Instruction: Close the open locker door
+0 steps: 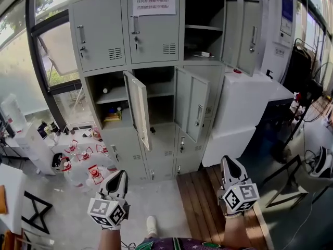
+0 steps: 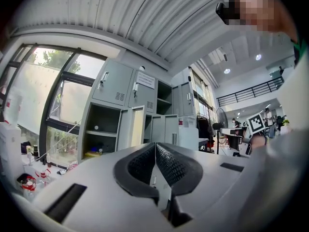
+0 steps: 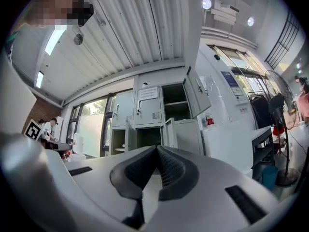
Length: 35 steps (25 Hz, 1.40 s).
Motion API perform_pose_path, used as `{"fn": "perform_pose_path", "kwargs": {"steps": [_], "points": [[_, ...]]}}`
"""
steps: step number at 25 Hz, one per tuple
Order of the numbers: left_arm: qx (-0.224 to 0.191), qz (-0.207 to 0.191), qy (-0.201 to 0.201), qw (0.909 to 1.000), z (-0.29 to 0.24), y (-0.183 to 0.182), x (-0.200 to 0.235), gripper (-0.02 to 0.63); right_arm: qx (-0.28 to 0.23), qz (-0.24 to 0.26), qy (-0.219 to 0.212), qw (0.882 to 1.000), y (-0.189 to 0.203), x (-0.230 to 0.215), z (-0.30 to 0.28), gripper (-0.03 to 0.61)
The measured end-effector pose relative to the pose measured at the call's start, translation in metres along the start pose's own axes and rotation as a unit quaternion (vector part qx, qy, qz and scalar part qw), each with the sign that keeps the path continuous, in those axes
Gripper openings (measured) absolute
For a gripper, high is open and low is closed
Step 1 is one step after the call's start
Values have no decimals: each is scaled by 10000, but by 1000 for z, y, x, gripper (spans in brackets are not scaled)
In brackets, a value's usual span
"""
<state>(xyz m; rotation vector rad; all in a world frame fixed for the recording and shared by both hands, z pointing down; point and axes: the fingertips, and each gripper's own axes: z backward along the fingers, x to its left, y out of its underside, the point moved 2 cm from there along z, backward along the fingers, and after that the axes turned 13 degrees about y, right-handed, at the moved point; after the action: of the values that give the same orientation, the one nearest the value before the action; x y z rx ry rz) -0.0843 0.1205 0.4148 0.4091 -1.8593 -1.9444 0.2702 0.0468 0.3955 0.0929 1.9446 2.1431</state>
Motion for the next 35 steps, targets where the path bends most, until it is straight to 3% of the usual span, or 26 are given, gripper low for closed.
{"fn": "perform_pose_path", "kwargs": {"steps": [7,12,16,22,23,26,27,35], "points": [[-272,-153,150,9994,-57,-35,88,23,-149,125,11,9998,-9,43,-99,5],[-124,-104,488,9987,-102,-41,137,23,-160,145,135,9997,-9,65,-156,5],[-145,-103,627,9979,-126,-51,154,23,-54,178,152,9997,-4,71,-189,5],[-418,-24,486,9979,-143,-49,145,26,83,212,-174,9996,2,70,-211,5],[-409,-1,607,9973,-147,-47,139,48,98,233,-215,9995,2,68,-212,5],[-328,86,998,9944,-158,-40,121,274,132,258,-325,9991,8,62,-213,5],[-327,101,1061,9938,-161,-38,118,301,149,257,-354,9989,10,62,-213,5],[-62,-148,1285,9916,-198,-18,117,316,207,126,-308,9992,20,58,-213,5]]}}
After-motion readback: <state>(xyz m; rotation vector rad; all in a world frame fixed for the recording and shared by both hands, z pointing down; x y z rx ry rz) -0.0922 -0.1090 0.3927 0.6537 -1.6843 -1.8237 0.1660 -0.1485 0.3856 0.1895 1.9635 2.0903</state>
